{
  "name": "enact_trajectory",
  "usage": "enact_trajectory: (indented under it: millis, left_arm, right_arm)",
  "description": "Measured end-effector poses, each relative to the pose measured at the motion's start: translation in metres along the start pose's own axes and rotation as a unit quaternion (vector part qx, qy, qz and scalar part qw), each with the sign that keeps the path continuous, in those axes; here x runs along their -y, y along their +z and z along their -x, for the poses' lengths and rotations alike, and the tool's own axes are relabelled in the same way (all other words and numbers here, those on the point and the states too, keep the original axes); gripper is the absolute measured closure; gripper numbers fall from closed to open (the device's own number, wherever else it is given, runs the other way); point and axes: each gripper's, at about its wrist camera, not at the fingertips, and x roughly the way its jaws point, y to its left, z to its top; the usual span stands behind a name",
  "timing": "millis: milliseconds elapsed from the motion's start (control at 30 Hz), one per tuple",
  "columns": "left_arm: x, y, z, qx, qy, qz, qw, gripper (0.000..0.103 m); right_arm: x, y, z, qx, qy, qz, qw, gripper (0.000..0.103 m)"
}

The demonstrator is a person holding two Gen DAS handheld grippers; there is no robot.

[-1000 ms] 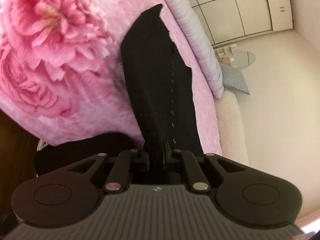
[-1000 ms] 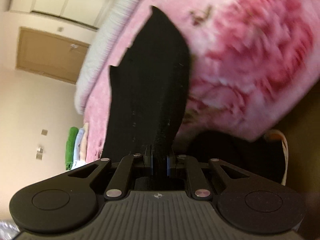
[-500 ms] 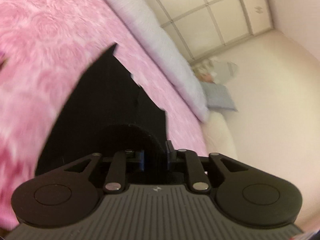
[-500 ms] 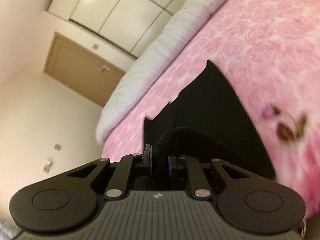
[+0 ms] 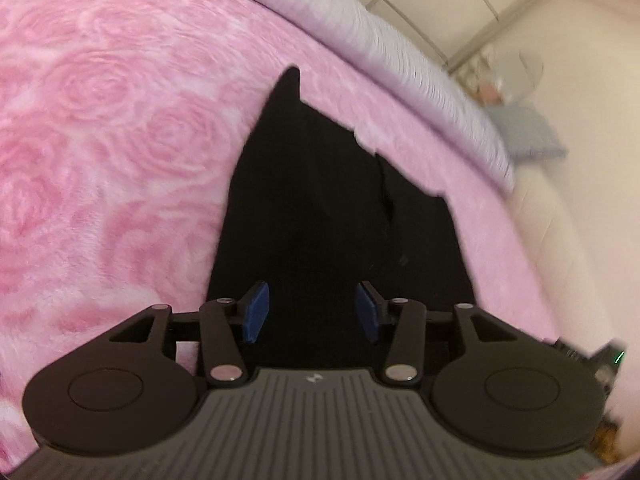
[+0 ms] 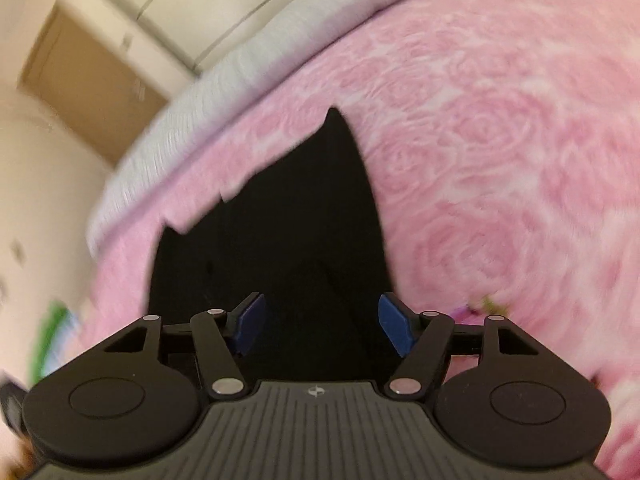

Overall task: Fold clothes
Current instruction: 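Lift the hem with both grippers and fold it over toward the collar, then lay the folded hem down, open both grippers and pull back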

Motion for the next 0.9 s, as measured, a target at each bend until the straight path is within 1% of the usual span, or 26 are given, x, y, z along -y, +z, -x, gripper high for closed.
enact_trajectory:
  millis: [33, 100, 167, 233, 300, 333, 367, 400, 467, 533, 567, 633, 667, 700, 733, 767, 800, 833, 900]
  left_arm:
    - [0.002, -0.003, -0.003, -0.003, 0.009, -0.015, 0.9998, 0.060]
    - [0.005, -0.004, -0.010, -0.002, 0.018, -0.040, 0.9990, 0.061]
    - [0.009, -0.003, -0.015, 0.003, 0.025, -0.063, 0.9977, 0.061]
    - [0.013, -0.001, -0.019, 0.010, 0.037, -0.086, 0.9956, 0.061]
    - [0.020, 0.000, -0.022, 0.013, 0.050, -0.114, 0.9922, 0.060]
    - [0.024, 0.000, -0.023, 0.013, 0.055, -0.131, 0.9898, 0.060]
    - [0.027, 0.000, -0.025, 0.011, 0.065, -0.149, 0.9866, 0.059]
    - [0.031, -0.001, -0.027, 0.008, 0.076, -0.166, 0.9832, 0.058]
    - [0.038, -0.005, -0.031, 0.002, 0.094, -0.198, 0.9757, 0.056]
    - [0.041, -0.007, -0.034, -0.007, 0.100, -0.217, 0.9710, 0.053]
    - [0.042, -0.008, -0.036, -0.015, 0.098, -0.221, 0.9703, 0.052]
    - [0.041, -0.008, -0.041, -0.028, 0.085, -0.219, 0.9717, 0.053]
    - [0.041, -0.008, -0.041, -0.030, 0.078, -0.218, 0.9725, 0.059]
    - [0.040, -0.007, -0.040, -0.030, 0.074, -0.215, 0.9734, 0.073]
    - [0.039, -0.006, -0.040, -0.030, 0.073, -0.210, 0.9745, 0.077]
    - [0.037, -0.005, -0.038, -0.028, 0.071, -0.205, 0.9758, 0.088]
    - [0.034, -0.003, -0.037, -0.025, 0.069, -0.199, 0.9773, 0.094]
    - [0.032, -0.001, -0.035, -0.022, 0.067, -0.192, 0.9787, 0.094]
    - [0.033, -0.001, -0.029, -0.005, 0.067, -0.193, 0.9788, 0.095]
  right_arm:
    - [-0.004, -0.003, -0.005, -0.008, -0.004, 0.018, 1.000, 0.038]
    - [-0.011, -0.008, -0.015, -0.023, -0.012, 0.054, 0.998, 0.039]
    - [-0.017, -0.011, -0.021, -0.021, -0.018, 0.084, 0.996, 0.050]
    - [-0.025, -0.011, -0.027, -0.024, -0.030, 0.105, 0.994, 0.052]
    - [-0.033, -0.011, -0.031, -0.023, -0.043, 0.127, 0.991, 0.052]
    - [-0.036, -0.010, -0.032, -0.018, -0.052, 0.139, 0.989, 0.048]
    - [-0.038, -0.010, -0.032, -0.012, -0.058, 0.149, 0.987, 0.039]
    - [-0.039, -0.009, -0.032, -0.008, -0.061, 0.156, 0.986, 0.037]
    - [-0.042, -0.008, -0.033, 0.000, -0.067, 0.169, 0.983, 0.037]
    - [-0.042, -0.007, -0.036, -0.003, -0.068, 0.174, 0.982, 0.037]
    - [-0.041, -0.008, -0.039, -0.012, -0.066, 0.175, 0.982, 0.036]
    - [-0.041, -0.011, -0.042, -0.026, -0.063, 0.181, 0.981, 0.037]
    - [-0.042, -0.013, -0.043, -0.031, -0.060, 0.186, 0.980, 0.045]
    - [-0.043, -0.014, -0.043, -0.036, -0.058, 0.191, 0.979, 0.057]
    - [-0.045, -0.016, -0.044, -0.041, -0.056, 0.196, 0.978, 0.073]
    - [-0.046, -0.016, -0.041, -0.040, -0.059, 0.196, 0.978, 0.083]
    - [-0.048, -0.015, -0.039, -0.039, -0.063, 0.196, 0.978, 0.087]
    - [-0.049, -0.014, -0.036, -0.034, -0.062, 0.196, 0.978, 0.090]
    - [-0.053, -0.012, -0.030, -0.021, -0.062, 0.199, 0.978, 0.092]
